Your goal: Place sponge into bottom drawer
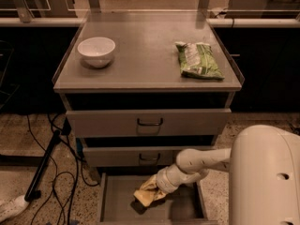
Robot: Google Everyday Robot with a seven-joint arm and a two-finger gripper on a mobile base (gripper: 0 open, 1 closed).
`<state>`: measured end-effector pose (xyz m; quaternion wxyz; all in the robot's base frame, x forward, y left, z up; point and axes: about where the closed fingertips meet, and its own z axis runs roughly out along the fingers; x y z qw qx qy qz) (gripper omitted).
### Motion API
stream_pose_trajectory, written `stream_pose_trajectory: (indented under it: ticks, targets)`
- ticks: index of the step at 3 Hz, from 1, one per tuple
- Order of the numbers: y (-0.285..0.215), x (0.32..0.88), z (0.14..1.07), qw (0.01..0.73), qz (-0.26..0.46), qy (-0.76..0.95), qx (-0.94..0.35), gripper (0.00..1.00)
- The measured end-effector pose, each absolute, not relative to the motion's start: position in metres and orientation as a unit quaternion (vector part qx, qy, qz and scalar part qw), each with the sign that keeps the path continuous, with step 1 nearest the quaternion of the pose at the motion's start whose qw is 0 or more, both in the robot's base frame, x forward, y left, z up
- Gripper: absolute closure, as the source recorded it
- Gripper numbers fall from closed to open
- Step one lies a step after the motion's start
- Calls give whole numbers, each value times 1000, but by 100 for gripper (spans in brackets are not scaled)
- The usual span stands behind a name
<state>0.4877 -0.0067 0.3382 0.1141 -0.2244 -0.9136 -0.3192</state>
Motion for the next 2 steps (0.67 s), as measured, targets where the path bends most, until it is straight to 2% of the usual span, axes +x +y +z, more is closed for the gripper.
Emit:
stream_pose_trajectory:
  ticks: [2]
  targets:
    - [8,499,301,111,-308,-911,-251,100]
